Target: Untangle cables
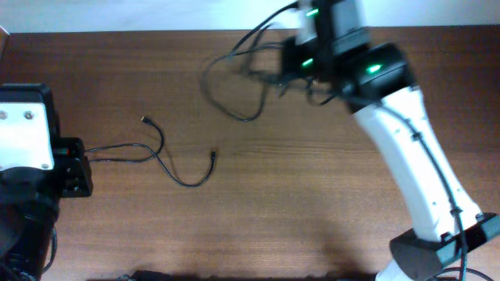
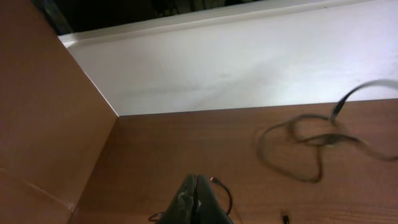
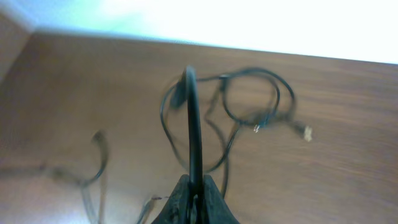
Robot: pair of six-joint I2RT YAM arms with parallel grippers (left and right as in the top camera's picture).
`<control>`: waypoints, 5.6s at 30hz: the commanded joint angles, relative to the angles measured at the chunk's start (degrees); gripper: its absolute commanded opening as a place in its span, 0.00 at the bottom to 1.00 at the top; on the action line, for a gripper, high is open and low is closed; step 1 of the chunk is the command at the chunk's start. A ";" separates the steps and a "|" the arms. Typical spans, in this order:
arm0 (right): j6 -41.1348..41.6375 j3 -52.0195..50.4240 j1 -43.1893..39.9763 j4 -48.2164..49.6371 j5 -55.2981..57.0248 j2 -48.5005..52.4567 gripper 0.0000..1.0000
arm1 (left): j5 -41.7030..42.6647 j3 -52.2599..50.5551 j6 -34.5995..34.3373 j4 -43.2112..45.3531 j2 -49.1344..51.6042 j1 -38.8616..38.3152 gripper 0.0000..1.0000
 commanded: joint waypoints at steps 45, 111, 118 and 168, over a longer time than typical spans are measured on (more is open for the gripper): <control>-13.81 -1.18 -57.94 15.78 -6.34 24.90 0.99 | 12.17 -0.07 -0.11 -7.96 -0.13 0.17 0.00; 97.72 -76.28 -43.25 45.31 14.36 -3.13 0.10 | 12.68 -0.07 -0.13 -12.96 -0.13 0.17 0.00; 67.30 -71.04 -43.21 55.49 8.24 -10.97 0.04 | 13.94 -0.07 -0.13 -13.18 -0.13 0.17 0.00; 35.23 -15.91 -60.19 30.73 18.18 32.11 0.04 | 14.14 -0.07 -4.52 -15.69 -0.09 0.17 0.00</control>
